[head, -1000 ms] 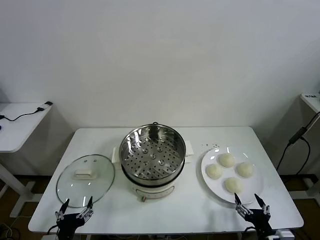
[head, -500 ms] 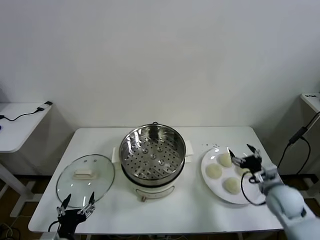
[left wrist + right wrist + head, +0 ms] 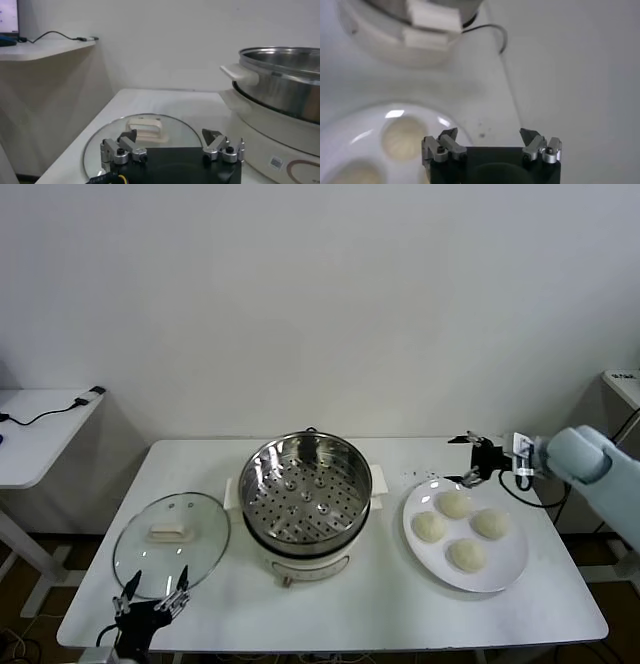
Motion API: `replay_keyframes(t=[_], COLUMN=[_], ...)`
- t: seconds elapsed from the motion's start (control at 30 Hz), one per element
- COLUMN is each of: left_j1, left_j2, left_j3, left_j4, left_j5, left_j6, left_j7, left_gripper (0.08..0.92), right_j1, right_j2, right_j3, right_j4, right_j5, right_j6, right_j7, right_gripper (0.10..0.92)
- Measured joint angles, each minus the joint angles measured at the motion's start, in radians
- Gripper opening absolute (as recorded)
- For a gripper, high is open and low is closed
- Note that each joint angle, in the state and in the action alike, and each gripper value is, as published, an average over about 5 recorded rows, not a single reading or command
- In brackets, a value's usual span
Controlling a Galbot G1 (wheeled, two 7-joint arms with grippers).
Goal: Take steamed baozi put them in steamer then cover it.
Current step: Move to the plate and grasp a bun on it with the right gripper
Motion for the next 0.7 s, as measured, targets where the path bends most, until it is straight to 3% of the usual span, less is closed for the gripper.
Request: replay_keyframes(t=[0.3, 0.7], left_j1=[-0.008, -0.003], left_j2=[-0.012, -0.018], left_j3=[0.005, 0.006], left_j4=[-0.002, -0.002], left_j5=[0.003, 0.003], left_j6=[0.001, 0.001], left_j7=[0.000, 0.000], left_gripper=[0.823, 0.823], right_j1=[0.197, 0.174], right_j2=[0.072, 0.206], right_j3=[-0.316, -0.414], right_j4=[-0.090, -0.212], right_j5=[0.030, 0.030], right_j6=[-0.047, -0.151], right_j7=[-0.075, -0.048], right_gripper=[0.823, 0.823])
